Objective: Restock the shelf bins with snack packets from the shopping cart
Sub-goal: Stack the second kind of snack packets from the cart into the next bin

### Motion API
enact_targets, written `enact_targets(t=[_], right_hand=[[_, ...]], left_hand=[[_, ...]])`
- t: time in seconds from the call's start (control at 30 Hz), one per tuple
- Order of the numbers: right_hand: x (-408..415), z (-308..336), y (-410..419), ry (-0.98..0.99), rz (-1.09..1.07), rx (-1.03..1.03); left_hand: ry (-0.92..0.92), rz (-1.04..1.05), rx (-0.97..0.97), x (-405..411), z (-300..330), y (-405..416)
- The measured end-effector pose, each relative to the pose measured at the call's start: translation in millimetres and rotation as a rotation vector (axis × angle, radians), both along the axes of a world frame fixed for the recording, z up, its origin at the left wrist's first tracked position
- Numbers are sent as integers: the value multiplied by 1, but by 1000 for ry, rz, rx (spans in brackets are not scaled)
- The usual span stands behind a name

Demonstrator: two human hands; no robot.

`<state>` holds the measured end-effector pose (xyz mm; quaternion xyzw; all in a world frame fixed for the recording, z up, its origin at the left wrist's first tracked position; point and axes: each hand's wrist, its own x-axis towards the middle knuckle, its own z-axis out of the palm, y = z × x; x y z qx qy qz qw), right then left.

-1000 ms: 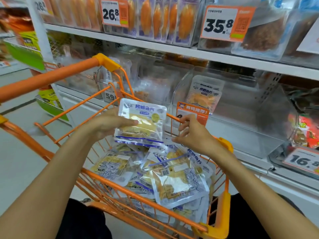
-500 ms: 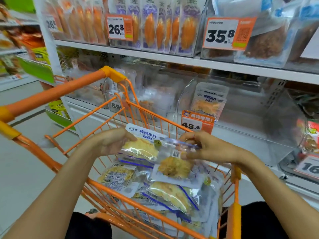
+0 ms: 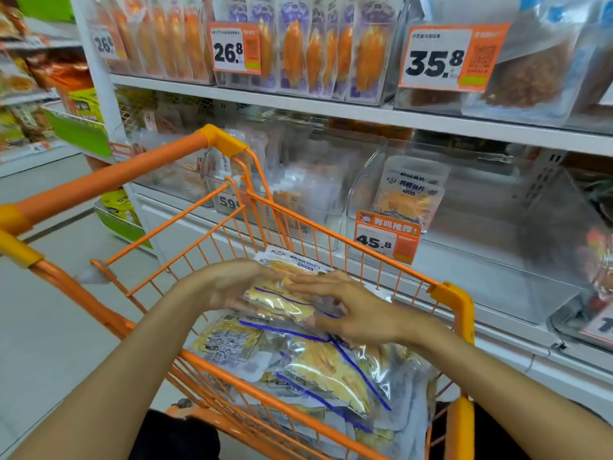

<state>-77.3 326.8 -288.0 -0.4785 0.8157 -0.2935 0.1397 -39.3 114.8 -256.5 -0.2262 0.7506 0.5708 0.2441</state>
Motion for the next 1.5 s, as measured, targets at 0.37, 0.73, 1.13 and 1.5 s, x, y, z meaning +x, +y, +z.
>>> enact_targets(t=[0.37, 0.73, 1.13, 1.5], right_hand=[[-3, 37, 15, -572, -546, -412], [-4, 56, 29, -585, -467, -472], [-57, 58, 104, 277, -744, -713], [-167, 35, 125, -162, -920, -170]], left_hand=[[191, -135, -50, 16, 41, -29], [667, -203, 50, -5, 48, 13], [1171, -264, -689, -106, 69, 96], [801, -529, -1475, -217, 52, 151]])
